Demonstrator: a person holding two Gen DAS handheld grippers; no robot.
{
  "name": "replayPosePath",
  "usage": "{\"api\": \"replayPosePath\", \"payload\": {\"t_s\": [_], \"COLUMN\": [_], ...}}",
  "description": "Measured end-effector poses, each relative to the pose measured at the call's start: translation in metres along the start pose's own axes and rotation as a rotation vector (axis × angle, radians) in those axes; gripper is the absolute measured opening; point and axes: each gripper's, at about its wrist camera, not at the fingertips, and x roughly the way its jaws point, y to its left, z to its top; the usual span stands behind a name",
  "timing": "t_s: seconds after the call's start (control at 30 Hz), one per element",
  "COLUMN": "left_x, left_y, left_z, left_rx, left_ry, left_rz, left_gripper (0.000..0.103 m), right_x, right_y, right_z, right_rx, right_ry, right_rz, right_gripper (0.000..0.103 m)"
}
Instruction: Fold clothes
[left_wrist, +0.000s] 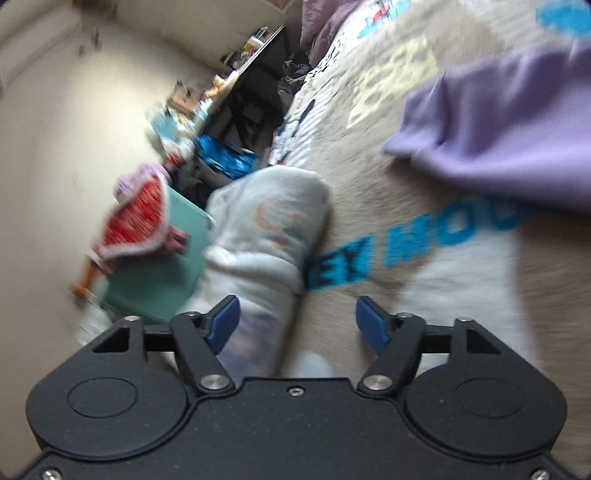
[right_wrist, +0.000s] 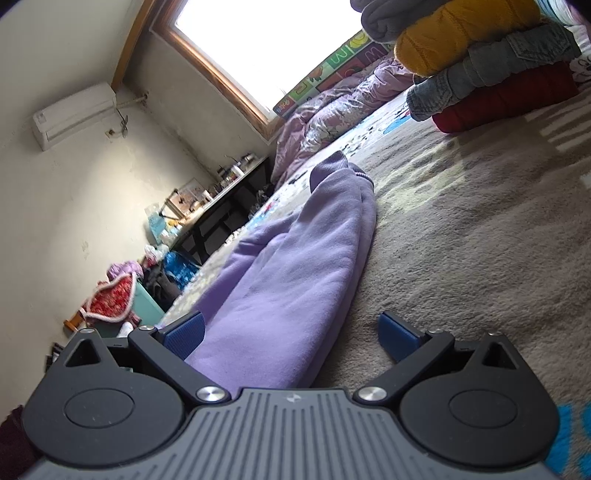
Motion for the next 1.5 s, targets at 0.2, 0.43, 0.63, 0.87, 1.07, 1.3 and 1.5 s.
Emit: {"api": "replayPosePath", "payload": {"t_s": [0.2,0.43,0.63,0.87,1.07,1.3,1.5], "left_x": [-0.059,-0.069,-0.042,-0.066,-0.071,-0.083,-0.084], "left_y": [0.003,0.023,0.01,-0.008,-0.025,-0.046,-0.047], "left_z": [-0.012,-0.031,-0.078,-0.072,-0.046,-0.038,-0.037], "left_rx": [-0.355,-0.828,-1.188,-1.028,-0.897,-0.719,-0.71], "left_ry": [-0.031,0.015,0.19,0.11,0.118,0.073,0.09], "left_rz": [-0.358,-0.839,-1.044,-1.035,-0.99,-0.881,-0.867], "left_gripper": [0.079,0.083,0.086,0.09,0.103,0.103,0.103], "right_x": [-0.004,0.013,0.076,0.125,0.132,0.091,0.03], "right_y": [0.001,0.017,0.027,0.022,0.03,0.046,0.044], "right_z": [0.011,0.052,0.094,0.12,0.123,0.132,0.142], "right_rx": [0.085,0.004,-0.18,-0.234,-0.269,-0.269,-0.196], "right_ry": [0.053,0.025,0.072,0.138,0.148,0.02,-0.105], "right_rz": [-0.033,-0.181,-0.324,-0.385,-0.383,-0.382,-0.389], "right_gripper": [0.092,0.085,0.078,0.062,0.017,0.01,0.01]}}
